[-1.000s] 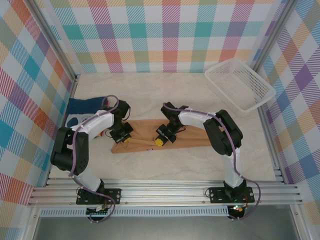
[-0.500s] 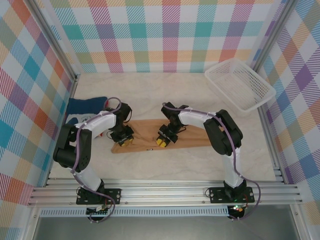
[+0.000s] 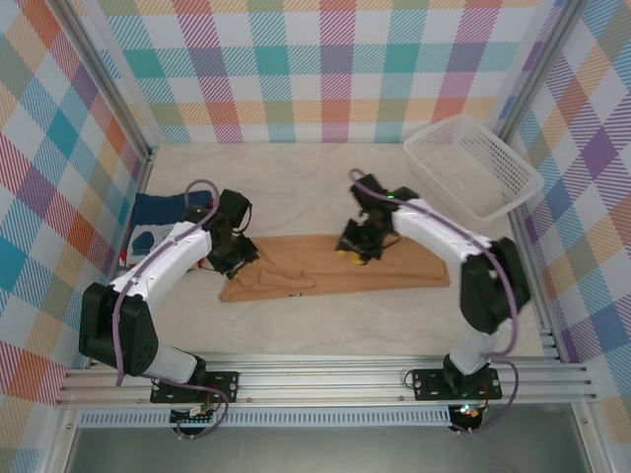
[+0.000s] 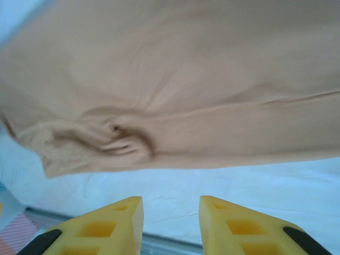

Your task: Fold and stack the t-shirts

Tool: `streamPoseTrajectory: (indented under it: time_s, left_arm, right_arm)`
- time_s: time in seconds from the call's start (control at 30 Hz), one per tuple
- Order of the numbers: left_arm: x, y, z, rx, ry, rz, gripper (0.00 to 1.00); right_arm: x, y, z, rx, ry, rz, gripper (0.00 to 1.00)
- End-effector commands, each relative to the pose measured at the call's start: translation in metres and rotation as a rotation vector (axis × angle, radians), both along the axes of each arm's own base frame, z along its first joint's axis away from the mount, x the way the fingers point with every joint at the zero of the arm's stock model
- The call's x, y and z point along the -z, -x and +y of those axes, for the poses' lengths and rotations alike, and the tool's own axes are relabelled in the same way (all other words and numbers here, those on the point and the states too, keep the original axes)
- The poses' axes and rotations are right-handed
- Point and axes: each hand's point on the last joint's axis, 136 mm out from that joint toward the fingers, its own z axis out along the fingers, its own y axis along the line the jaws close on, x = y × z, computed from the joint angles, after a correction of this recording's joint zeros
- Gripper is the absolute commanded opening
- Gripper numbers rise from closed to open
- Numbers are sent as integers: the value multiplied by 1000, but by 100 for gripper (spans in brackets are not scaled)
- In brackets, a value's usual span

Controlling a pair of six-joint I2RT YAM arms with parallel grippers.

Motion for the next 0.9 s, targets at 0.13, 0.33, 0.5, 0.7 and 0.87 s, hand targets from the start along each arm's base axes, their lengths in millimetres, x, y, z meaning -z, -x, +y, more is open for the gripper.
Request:
streamPoseTrajectory:
  time_s: [0.13, 0.33, 0.5, 0.7, 0.87]
  left_arm:
    - [70, 31, -13, -138, 52, 197, 28]
    - [78, 9, 4, -118, -85, 169, 29]
    - [91, -1, 12, -75, -161, 206, 26]
    - [82, -67, 25, -64, -188, 132, 27]
    - [88, -141, 8, -13, -133, 87, 24]
  right_arm:
    - [51, -23, -131, 26, 218, -16, 28]
    - [86, -35, -160, 45, 282, 90, 29]
    - [106, -19, -165, 29, 322, 212, 30]
    - [106, 14, -159, 46, 283, 299, 30]
    - [98, 39, -142, 79, 236, 342, 31]
